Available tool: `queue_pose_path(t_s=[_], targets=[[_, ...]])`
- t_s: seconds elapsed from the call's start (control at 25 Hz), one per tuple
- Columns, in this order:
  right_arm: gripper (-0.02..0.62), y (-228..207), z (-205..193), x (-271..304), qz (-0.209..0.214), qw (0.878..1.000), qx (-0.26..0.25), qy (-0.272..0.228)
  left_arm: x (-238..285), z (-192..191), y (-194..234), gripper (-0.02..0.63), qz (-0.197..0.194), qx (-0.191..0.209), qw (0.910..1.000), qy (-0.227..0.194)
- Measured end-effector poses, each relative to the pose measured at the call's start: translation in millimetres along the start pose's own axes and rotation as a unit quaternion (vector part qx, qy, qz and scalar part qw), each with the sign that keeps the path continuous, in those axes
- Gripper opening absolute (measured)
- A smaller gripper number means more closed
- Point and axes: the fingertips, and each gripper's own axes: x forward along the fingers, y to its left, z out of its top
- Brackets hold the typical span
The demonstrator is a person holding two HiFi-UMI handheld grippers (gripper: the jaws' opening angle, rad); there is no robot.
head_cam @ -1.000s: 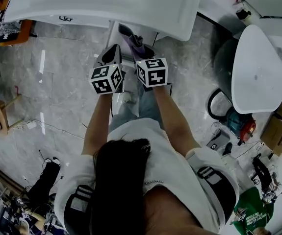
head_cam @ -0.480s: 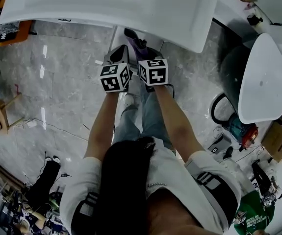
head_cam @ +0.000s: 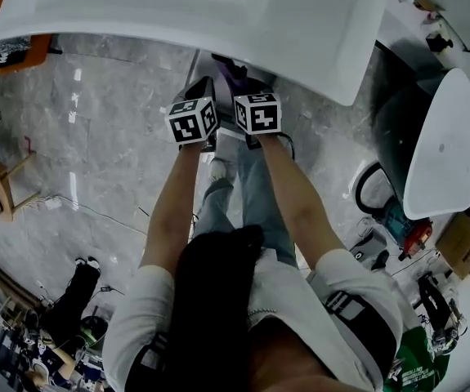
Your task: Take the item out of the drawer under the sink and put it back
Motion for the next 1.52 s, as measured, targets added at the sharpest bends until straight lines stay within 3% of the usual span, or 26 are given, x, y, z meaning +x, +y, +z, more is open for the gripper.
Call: queue_pose_path(t_s=[0.44,0.52,0.6,0.72,1.04,1.52], targets=[[0.122,-11,-11,34,0.001,0.999,0.002,0.033,14,7,0,0.003,-0.002,0.013,0.9999,-0.001],[0.155,-10,-10,37,0.012,0.999,0.014,0.033,16,6,0,0.003,-0.002,0.013,0.9999,-0.001],[0.255,-7,-8,37,0.026,0.999,0.022,0.028,17,5,2,0.004,0.001,0.014,0.9999,-0.003],[0.293,-5,-4,33,0.033,0.999,0.018,0.023,15,6,1,0.003,-0.001,0.011,0.9999,-0.006],[0.334,6,14,-3,0.031,0.999,0.009,-0.011,-3,18,-11,0.003,-0.012,0.009,0.9994,-0.030],[0.337,41,55,-102,0.042,0.996,-0.012,-0.074,-87,55,-49,0.005,-0.041,0.018,0.9951,-0.088]])
